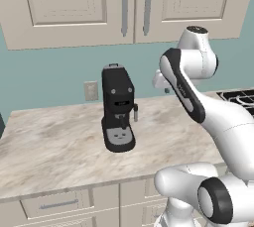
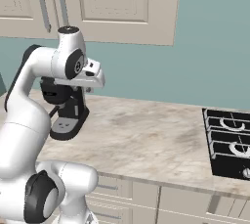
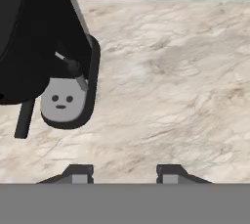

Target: Get the candle and the beer from the cabinet and move them to the dining counter.

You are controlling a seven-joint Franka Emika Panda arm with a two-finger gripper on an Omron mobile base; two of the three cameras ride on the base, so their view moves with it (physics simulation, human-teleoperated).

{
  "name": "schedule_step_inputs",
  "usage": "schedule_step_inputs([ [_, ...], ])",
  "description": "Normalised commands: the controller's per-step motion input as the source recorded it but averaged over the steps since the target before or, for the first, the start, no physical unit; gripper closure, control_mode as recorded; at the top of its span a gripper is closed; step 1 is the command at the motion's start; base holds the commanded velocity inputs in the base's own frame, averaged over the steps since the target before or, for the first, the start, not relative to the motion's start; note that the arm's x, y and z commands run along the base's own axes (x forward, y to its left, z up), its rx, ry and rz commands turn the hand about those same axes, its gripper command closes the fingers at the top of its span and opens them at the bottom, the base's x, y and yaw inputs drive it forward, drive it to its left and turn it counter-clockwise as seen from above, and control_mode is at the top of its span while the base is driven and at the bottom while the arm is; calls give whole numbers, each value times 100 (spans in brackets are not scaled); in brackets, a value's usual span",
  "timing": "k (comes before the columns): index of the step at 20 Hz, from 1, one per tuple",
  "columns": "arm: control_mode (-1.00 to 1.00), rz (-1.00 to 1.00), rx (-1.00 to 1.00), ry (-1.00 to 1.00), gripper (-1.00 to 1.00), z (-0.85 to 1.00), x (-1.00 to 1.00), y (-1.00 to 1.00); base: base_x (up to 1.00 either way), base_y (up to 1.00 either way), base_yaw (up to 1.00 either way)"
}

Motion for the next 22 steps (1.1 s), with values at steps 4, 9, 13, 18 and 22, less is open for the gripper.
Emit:
schedule_step_inputs([
  [4, -100, 0, 0, 0, -100, 0, -1, 0, 0, 0, 0],
  [9, -100, 0, 0, -18, -100, 6, -21, 0, 0, 0, 0],
  [13, -100, 0, 0, -35, -100, 16, -3, 27, 0, 0, 0],
  [18, -100, 0, 0, -44, -100, 45, -6, 23, 0, 0, 0],
  [22, -100, 0, 0, -39, -100, 46, -2, 29, 0, 0, 0],
])
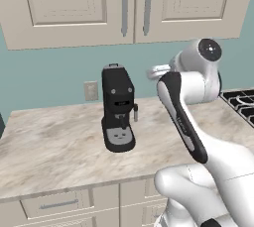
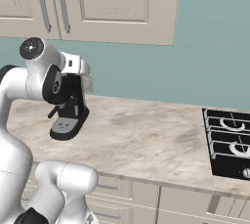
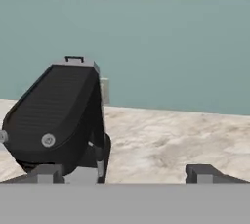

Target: Get the candle and the beer from the cabinet and move them to the dining counter.

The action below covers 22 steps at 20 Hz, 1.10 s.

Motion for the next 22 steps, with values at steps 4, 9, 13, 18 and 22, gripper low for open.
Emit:
schedule_step_inputs([
  [4, -100, 0, 0, -40, -100, 54, 0, 13, 0, 0, 0],
  [9, -100, 0, 0, -36, -100, 55, -3, 23, 0, 0, 0],
  [13, -100, 0, 0, -35, -100, 61, -6, 13, 0, 0, 0],
  [18, -100, 0, 0, -29, -100, 59, -2, 10, 0, 0, 0],
  [22, -100, 0, 0, -23, -100, 55, -4, 1, 0, 0, 0],
])
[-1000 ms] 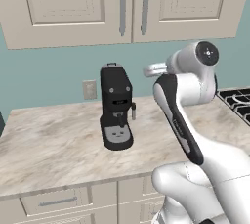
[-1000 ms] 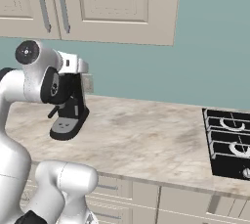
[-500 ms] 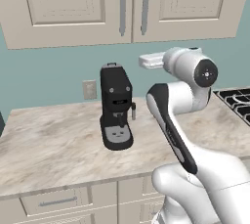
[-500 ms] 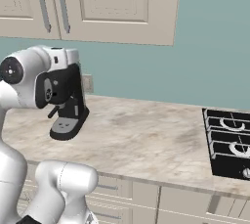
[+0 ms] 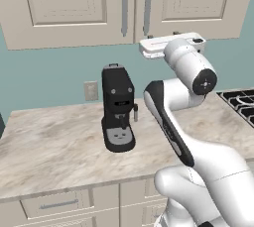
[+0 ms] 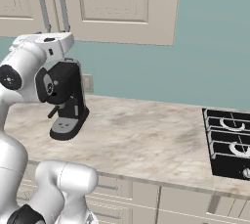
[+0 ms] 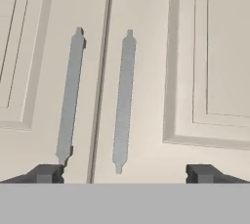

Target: Get the candle and the beer from the cabinet and move them to the dining counter.

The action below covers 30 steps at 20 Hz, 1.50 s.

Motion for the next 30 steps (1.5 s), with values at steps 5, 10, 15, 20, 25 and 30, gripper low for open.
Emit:
schedule_step_inputs([
  [5, -100, 0, 0, -6, -100, 41, -2, 0, 0, 0, 0],
  [10, -100, 0, 0, 0, -100, 19, 14, 0, 0, 0, 0],
  [15, -100, 0, 0, 0, -100, 12, 31, 0, 0, 0, 0],
  [20, -100, 0, 0, 0, -100, 2, 37, 1, 0, 0, 0],
  [25, -100, 0, 0, -6, -100, 0, 35, 5, 0, 0, 0],
  [30, -100, 1, 0, -8, -100, 0, 37, 7, 0, 0, 0],
])
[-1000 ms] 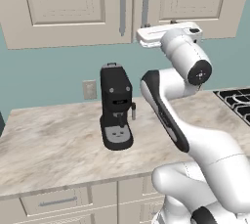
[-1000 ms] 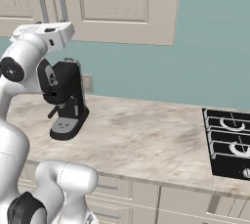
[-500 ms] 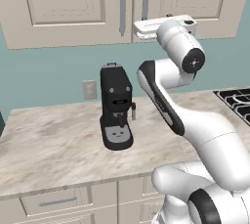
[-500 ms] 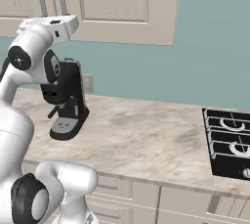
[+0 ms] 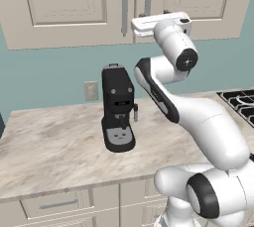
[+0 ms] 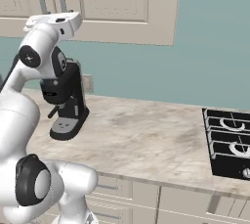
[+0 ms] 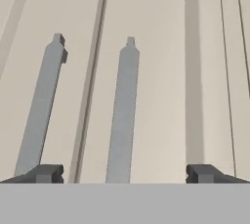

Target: Get the candle and the beer from the cabinet and move them to the dining counter.

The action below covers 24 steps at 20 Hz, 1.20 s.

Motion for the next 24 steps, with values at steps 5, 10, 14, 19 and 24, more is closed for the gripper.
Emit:
schedule_step_inputs([
  [5, -100, 1, 0, -3, -100, 1, 37, 4, 0, 0, 0],
  [10, -100, 0, 0, 0, -100, 9, 37, 2, 0, 0, 0],
  [14, -100, 0, 0, 0, -100, 9, 31, 4, 0, 0, 0],
  [19, -100, 0, 0, 0, -100, 4, 24, 3, 0, 0, 0],
  [24, -100, 0, 0, 2, -100, 9, 31, 6, 0, 0, 0],
])
